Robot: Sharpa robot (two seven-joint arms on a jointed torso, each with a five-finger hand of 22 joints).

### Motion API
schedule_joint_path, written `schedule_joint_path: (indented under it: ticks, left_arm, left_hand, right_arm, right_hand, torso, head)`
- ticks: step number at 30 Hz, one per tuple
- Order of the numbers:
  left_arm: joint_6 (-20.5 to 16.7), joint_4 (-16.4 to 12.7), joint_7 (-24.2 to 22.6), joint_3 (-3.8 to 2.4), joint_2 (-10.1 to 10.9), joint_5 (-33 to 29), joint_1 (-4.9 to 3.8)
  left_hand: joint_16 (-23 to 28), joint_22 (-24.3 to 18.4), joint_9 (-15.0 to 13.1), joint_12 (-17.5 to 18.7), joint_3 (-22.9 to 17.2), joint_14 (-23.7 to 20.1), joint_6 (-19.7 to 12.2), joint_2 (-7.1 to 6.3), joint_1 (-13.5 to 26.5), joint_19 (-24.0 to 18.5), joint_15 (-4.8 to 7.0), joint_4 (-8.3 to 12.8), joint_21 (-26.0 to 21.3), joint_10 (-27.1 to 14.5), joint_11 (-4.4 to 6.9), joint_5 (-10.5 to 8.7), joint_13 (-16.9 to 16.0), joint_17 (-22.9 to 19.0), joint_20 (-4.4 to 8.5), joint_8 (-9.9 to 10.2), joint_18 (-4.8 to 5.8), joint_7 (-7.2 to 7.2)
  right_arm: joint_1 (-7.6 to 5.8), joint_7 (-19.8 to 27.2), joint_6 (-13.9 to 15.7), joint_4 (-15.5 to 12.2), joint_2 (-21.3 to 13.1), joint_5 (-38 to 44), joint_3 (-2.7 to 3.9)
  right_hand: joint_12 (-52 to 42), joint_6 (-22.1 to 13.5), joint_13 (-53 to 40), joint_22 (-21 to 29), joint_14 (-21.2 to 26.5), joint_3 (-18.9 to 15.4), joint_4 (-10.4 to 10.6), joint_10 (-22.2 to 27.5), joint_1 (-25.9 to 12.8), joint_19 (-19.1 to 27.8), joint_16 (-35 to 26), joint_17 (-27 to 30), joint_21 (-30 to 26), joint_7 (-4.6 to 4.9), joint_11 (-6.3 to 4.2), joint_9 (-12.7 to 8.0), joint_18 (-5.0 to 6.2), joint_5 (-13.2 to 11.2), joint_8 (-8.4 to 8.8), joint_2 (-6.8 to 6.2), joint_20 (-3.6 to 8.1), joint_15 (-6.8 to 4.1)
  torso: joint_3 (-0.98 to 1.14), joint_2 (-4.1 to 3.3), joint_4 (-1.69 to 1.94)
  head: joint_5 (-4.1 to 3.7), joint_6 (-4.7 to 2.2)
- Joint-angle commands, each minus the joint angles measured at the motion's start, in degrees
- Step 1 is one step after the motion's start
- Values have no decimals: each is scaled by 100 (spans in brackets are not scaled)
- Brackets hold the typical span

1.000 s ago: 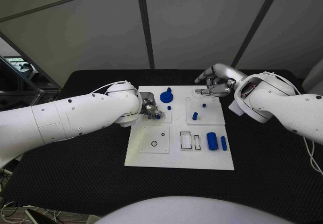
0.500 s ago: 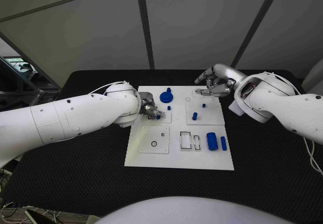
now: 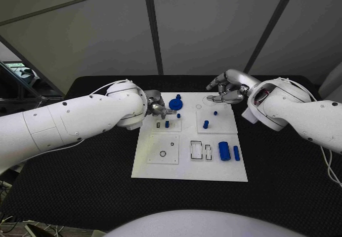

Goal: Assemble the parts on the task board

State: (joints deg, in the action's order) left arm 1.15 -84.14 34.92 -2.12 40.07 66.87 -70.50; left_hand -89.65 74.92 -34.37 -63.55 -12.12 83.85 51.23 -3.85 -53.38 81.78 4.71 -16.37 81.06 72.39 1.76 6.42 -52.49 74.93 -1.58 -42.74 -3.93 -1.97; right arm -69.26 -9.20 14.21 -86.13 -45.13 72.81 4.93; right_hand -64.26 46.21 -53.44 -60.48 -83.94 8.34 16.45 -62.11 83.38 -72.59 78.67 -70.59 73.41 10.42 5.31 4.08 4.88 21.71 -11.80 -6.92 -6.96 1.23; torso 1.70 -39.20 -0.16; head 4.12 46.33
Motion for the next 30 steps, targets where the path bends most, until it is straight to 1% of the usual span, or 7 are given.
schedule_joint_path:
  ticks: [1, 6, 7, 14, 17, 22, 30]
  left_arm:
    - [-186, -36, -114, -92, 73, -233, -24]
    - [216, 30, -53, -216, 205, -318, -151]
    - [351, 110, -46, -230, 218, -327, -195]
    - [763, 766, -104, -256, 48, -345, -327]
    - [811, 1116, -162, -257, -109, -344, -349]
    - [933, 1602, -221, -240, -364, -326, -363]
    - [1277, 2110, -271, -118, -690, -154, -368]
  left_hand:
    - [-13, 184, 72, 208, 154, 606, -163, -13, -129, -95, -43, -13, -89, -193, -69, 34, 257, 1482, -42, 132, 53, -81]
    - [89, -18, 293, 379, 465, 560, -392, -2, -318, -258, -158, -13, -276, -406, -199, 28, 502, 1364, -145, 429, 1, -233]
    - [261, -94, 359, 446, 543, 481, -415, 29, -409, -321, -185, -9, -347, -497, -229, 29, 597, 1167, -175, 493, -20, -265]
    - [491, -316, 631, 730, 852, 361, -574, 98, -712, -517, -294, -7, -574, -921, -353, 34, 1011, 899, -281, 753, -82, -406]
    - [509, -341, 752, 765, 995, 344, -680, 119, -782, -548, -343, -15, -614, -1056, -412, 34, 1099, 870, -326, 870, -90, -470]
    - [491, -311, 792, 718, 1052, 351, -675, 127, -814, -529, -356, -10, -596, -1052, -425, 34, 1065, 887, -340, 888, -86, -478]
    - [464, -277, 832, 680, 1110, 362, -608, 179, -873, -508, -358, -6, -577, -1062, -421, 41, 1058, 911, -351, 873, -82, -468]
  right_arm:
    - [-8, 45, -33, 9, 11, 1, 3]
    - [-9, 37, -36, 19, 5, -4, 3]
    - [-9, 35, -34, 21, 2, -4, 3]
    - [-9, 43, 5, 18, 0, -5, 3]
    - [-9, 53, 18, 17, 2, -8, 3]
    - [-9, 59, 20, 23, 9, -11, 3]
    - [-9, 66, 12, 23, 33, -11, 3]
  right_hand:
    - [30, -28, 5, 6, -93, 43, -4, 28, -46, 44, -17, 5, -18, 2, 3, -9, 118, 24, -22, 0, -2, -41]
    - [30, -28, 5, 6, -93, 43, -4, 28, -46, 44, -17, 5, -18, 2, 3, -9, 118, 24, -22, 0, -2, -41]
    - [30, -28, 5, 6, -93, 43, -4, 28, -46, 44, -17, 5, -18, 2, 3, -9, 118, 24, -22, 0, -2, -41]
    - [31, -30, 9, 9, -91, 47, -7, 32, -42, 45, -21, 10, -20, 2, 3, -9, 118, 29, -24, 1, -2, -41]
    - [165, -35, 192, 77, -72, 56, -8, 179, -40, 88, -59, 68, -63, 2, 2, -10, 132, 37, -29, 4, -2, -40]
    - [210, -38, 251, 105, -63, 64, -9, 226, -38, 105, -75, 90, -82, 2, 2, -10, 138, 42, -33, 7, -3, -40]
    - [209, -38, 249, 104, -64, 67, -10, 224, -37, 105, -73, 85, -83, 2, 2, -10, 137, 43, -35, 8, -3, -41]
  torso:
    - [9, 2, -3]
    - [9, 6, 7]
    - [7, 6, 10]
    - [12, -4, -10]
    - [7, -10, -11]
    - [2, -5, 1]
    - [-1, -4, 3]
  head:
    - [-7, -15]
    - [-24, -22]
    - [-21, -25]
    - [10, -82]
    - [8, -127]
    - [15, -134]
    - [54, -131]
